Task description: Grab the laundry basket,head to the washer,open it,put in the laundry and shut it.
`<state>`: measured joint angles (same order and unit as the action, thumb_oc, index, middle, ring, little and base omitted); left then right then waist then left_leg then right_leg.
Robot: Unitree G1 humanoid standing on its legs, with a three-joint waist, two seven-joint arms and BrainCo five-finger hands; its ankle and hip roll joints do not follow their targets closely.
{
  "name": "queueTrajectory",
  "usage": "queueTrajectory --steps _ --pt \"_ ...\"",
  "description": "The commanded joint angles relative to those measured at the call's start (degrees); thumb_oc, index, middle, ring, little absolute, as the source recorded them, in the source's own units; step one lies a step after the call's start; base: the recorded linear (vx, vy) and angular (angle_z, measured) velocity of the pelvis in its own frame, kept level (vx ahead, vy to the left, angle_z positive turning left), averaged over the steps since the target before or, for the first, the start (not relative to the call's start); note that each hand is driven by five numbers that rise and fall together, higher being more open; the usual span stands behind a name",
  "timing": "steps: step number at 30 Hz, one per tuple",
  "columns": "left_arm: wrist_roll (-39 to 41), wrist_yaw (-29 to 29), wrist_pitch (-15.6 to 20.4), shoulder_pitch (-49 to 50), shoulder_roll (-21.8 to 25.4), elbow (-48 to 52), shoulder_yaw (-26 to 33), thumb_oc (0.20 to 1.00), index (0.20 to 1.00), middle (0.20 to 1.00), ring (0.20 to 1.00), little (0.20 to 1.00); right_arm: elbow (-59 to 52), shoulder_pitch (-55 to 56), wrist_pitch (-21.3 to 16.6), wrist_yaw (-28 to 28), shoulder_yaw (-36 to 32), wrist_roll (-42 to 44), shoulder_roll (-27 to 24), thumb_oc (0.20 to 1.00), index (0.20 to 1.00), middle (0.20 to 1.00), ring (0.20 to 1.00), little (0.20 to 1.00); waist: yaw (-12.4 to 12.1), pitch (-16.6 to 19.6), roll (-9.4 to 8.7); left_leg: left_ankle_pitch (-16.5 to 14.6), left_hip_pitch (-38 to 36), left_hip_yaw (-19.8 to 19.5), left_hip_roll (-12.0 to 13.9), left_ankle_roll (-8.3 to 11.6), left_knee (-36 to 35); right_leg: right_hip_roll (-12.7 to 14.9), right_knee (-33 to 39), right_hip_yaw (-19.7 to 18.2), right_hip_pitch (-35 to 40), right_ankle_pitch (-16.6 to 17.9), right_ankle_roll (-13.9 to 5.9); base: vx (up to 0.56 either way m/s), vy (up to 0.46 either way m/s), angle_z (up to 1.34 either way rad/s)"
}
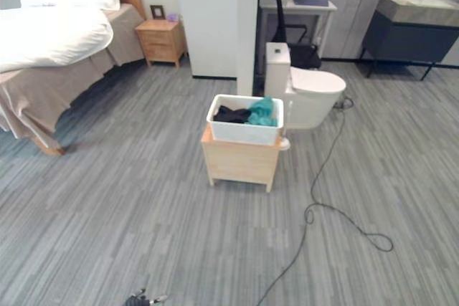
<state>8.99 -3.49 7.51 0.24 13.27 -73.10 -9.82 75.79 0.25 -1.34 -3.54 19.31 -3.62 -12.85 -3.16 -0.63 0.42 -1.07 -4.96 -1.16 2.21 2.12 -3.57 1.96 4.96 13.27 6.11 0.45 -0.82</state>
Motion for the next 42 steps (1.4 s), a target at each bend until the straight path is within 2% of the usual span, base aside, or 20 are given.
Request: queueTrajectory --steps 1,11,16,18,20,22,23,24,26,28,29,30,33,34,35,36,39,40,41,42 --pt "0.43 0.02 1.47 -3.14 1.83 -3.56 0.04 1.0 1.0 1.0 1.0 1.0 3.66 -0.78 0.14 0.32 1.75 -0.73 0.6 1.0 1.0 1.0 1.0 1.0 -1.03 -0.32 -2.36 0.28 2.3 -1.53 3.28 1.22 -1.43 8.53 0.04 -1.49 0.37 -1.84 -6.96 0.0 0.0 0.0" --pt "0.4 -0.04 1.38 -3.23 2.43 -3.34 0.08 1.0 1.0 1.0 1.0 1.0 2.94 -1.25 0.29 1.06 2.26 -0.23 0.68 1.0 1.0 1.0 1.0 1.0 -1.6 -1.05 -2.9 -0.1 1.88 -1.34 2.96 0.76 -1.43 8.82 0.04 -1.58 0.57 -1.76 -7.07 0.0 0.002 0.0" --pt "0.74 0.22 1.43 -3.14 2.62 -2.46 -0.32 1.0 1.0 1.0 1.0 1.0 4.3 -1.83 0.13 0.89 -0.58 2.84 -0.06 1.0 1.0 1.0 1.0 1.0 -1.37 -1.36 -2.75 0.1 2.07 -1.64 3.55 0.87 -1.43 8.31 -0.71 -2.17 0.42 -2.18 -6.58 0.01 -0.025 0.0" --pt "1.94 0.41 1.63 -3.53 2.74 -1.14 -1.19 1.0 1.0 1.0 1.0 1.0 4.83 -2.3 -0.06 0.84 -1.64 4.38 -0.8 1.0 1.0 1.0 1.0 1.0 -1.44 -3.79 -2.91 -0.58 6.41 -3.5 4.34 1.41 5.27 7.39 -6.26 -3.03 -1.88 -5.12 -4.75 -0.06 -0.114 0.16" --pt "2.54 0.68 1.62 -3.84 2.63 -0.39 -1.67 1.0 1.0 1.0 1.0 1.0 4.32 -2.82 -0.44 0.52 -1.41 4.77 -1.34 1.0 1.0 1.0 1.0 1.0 -2.33 -6.15 -3.41 -0.29 11.7 -4.83 3.81 2.76 14.77 6.66 -7.55 -2.54 -1.59 -6.76 -2.67 -0.06 -0.149 0.39" --pt "3.1 0.59 1.65 -4.36 2.1 0.2 -2.19 1.0 1.0 1.0 1.0 1.0 2.97 -4.17 -0.75 0.02 -0.32 4.89 -2.43 1.0 1.0 1.0 1.0 1.0 -3.43 -9.15 -3.36 3.78 18.54 -8.36 2.01 3.24 25.69 5.72 -7.51 -2.05 -0.48 -7.81 -1.33 -0.02 -0.125 0.58" --pt "3.35 0.52 1.68 -4.52 1.83 0.19 -2.41 1.0 1.0 1.0 1.0 1.0 2.31 -4.73 -0.9 -0.19 0.03 4.87 -2.74 1.0 1.0 1.0 1.0 1.0 -3.31 -9.75 -3.43 4.76 21.21 -8.82 1.58 3.37 28.31 5.42 -7.14 -1.74 0.1 -8.59 -1.06 0.04 -0.066 0.42" --pt "3.35 0.52 1.68 -4.54 1.83 0.18 -2.4 1.0 1.0 1.0 1.0 1.0 2.31 -4.74 -0.9 -0.19 0.03 4.87 -2.74 1.0 1.0 1.0 1.0 1.0 -3.19 -9.69 -3.37 4.67 21.42 -8.95 1.56 3.37 28.54 5.37 -7.15 -1.62 0.05 -8.62 -1.06 0.2 -0.01 0.25" --pt "4.24 0.39 2.03 -4.62 1.73 0.96 -3.1 1.0 1.0 1.0 1.0 1.0 1.28 -6.66 -1.05 -0.79 1.33 5.38 -3.76 1.0 1.0 1.0 1.0 1.0 -4.6 -10.17 -3.33 6.47 26.95 -4.01 4.01 3.48 20.04 4.56 -4.75 -0.57 3.49 -10.75 -1.44 0.35 0.066 0.12" --pt "5.27 0.2 2.14 -4.97 1.76 1.26 -3.14 1.0 1.0 1.0 1.0 1.0 1.3 -7.67 -1.01 -1.07 1.68 6.03 -3.81 1.0 1.0 1.0 1.0 1.0 -5.81 -10.08 -2.86 8.03 28.14 -2.97 4.88 3.32 14.07 4.26 -3.89 -0.93 4.61 -11.37 -1.81 0.25 0.111 0.34" --pt "5.28 0.2 2.14 -4.97 1.78 1.26 -3.14 1.0 1.0 1.0 1.0 1.0 1.31 -7.68 -1.02 -1.07 1.68 6.04 -3.8 1.0 1.0 1.0 1.0 1.0 -5.87 -10.11 -2.96 8.1 27.98 -2.84 4.85 3.31 13.87 4.36 -3.91 -1.0 4.62 -11.4 -1.81 0.42 0.214 0.35" --pt "5.76 0.41 1.92 -4.22 1.54 0.4 -2.22 1.0 1.0 1.0 1.0 1.0 1.74 -7.61 -0.71 -0.68 2.0 5.5 -3.05 1.0 1.0 1.0 1.0 1.0 -7.48 -8.81 -3.1 8.47 28.33 -2.43 4.42 2.66 12.13 4.95 -4.26 -1.49 5.96 -12.41 -2.76 0.46 0.233 0.16" --pt "4.43 0.6 1.42 -3.73 1.73 -0.77 -1.83 1.0 1.0 1.0 1.0 1.0 2.52 -6.51 -0.37 -0.33 0.99 4.61 -2.37 1.0 1.0 1.0 1.0 1.0 -7.76 -7.15 -4.5 6.3 30.87 -2.36 0.8 0.75 19.07 8.14 -8.96 -1.93 6.25 -12.83 -3.96 0.49 0.285 -0.27" --pt "3.91 0.81 1.23 -3.63 1.96 -1.05 -1.73 1.0 1.0 1.0 1.0 1.0 2.79 -6.41 -0.34 -0.23 0.18 5.0 -2.38 1.0 1.0 1.0 1.0 1.0 -7.71 -6.68 -4.95 4.54 29.91 -1.52 -0.29 -0.41 19.96 9.37 -12.07 -2.27 5.27 -11.72 -4.28 0.54 0.401 -0.29" --pt "3.58 1.09 0.99 -3.18 2.41 -0.76 -1.34 1.0 1.0 1.0 1.0 1.0 3.13 -5.6 -0.04 0.39 -0.81 5.33 -2.37 1.0 1.0 1.0 1.0 1.0 -7.25 -6.33 -5.08 2.06 27.06 -0.46 -2.45 -2.69 19.34 11.6 -20.37 -3.17 1.98 -5.19 -4.95 0.39 0.311 -0.22" --pt "3.58 1.09 0.99 -3.18 2.39 -0.76 -1.35 1.0 1.0 1.0 1.0 1.0 3.13 -5.6 -0.03 0.39 -0.81 5.33 -2.39 1.0 1.0 1.0 1.0 1.0 -7.26 -6.2 -5.05 2.2 27.15 -0.47 -2.4 -2.7 19.19 11.55 -20.31 -3.19 1.83 -5.08 -4.95 0.35 0.322 -0.23" --pt "3.81 1.22 0.95 -2.96 3.13 0.74 -1.38 1.0 1.0 1.0 1.0 1.0 3.01 -5.3 0.24 0.64 -0.8 4.32 -2.58 1.0 1.0 1.0 1.0 1.0 -6.2 -7.23 -3.31 -0.42 21.7 0.66 -4.63 -6.01 17.08 14.59 -35.01 -2.17 -5.14 5.19 -5.75 0.27 0.281 0.0" --pt "3.87 1.16 0.96 -3.0 3.43 1.19 -1.55 1.0 1.0 1.0 1.0 1.0 2.79 -5.21 0.33 0.78 -0.63 3.89 -2.51 1.0 1.0 1.0 1.0 1.0 -5.84 -7.67 -2.56 -1.84 19.18 0.73 -4.68 -6.36 16.23 16.12 -38.22 -0.05 -7.26 6.42 -6.41 0.3 0.282 -0.01" --pt "3.65 1.15 0.91 -3.1 3.63 1.67 -1.72 1.0 1.0 1.0 1.0 1.0 2.7 -5.14 0.55 0.86 -0.61 3.23 -2.49 1.0 1.0 1.0 1.0 1.0 -5.69 -8.44 -1.92 -1.68 17.34 1.52 -4.9 -7.1 15.15 18.54 -38.72 3.82 -7.95 7.22 -6.33 0.37 0.22 -0.02" --pt "3.21 1.08 0.87 -3.2 3.75 1.89 -1.9 1.0 1.0 1.0 1.0 1.0 2.83 -5.11 0.76 0.88 -0.36 2.64 -2.39 1.0 1.0 1.0 1.0 1.0 -5.94 -8.4 -1.7 -3.14 15.76 1.94 -4.91 -6.96 14.74 20.49 -37.88 7.07 -8.55 6.42 -7.29 0.33 0.158 0.0"
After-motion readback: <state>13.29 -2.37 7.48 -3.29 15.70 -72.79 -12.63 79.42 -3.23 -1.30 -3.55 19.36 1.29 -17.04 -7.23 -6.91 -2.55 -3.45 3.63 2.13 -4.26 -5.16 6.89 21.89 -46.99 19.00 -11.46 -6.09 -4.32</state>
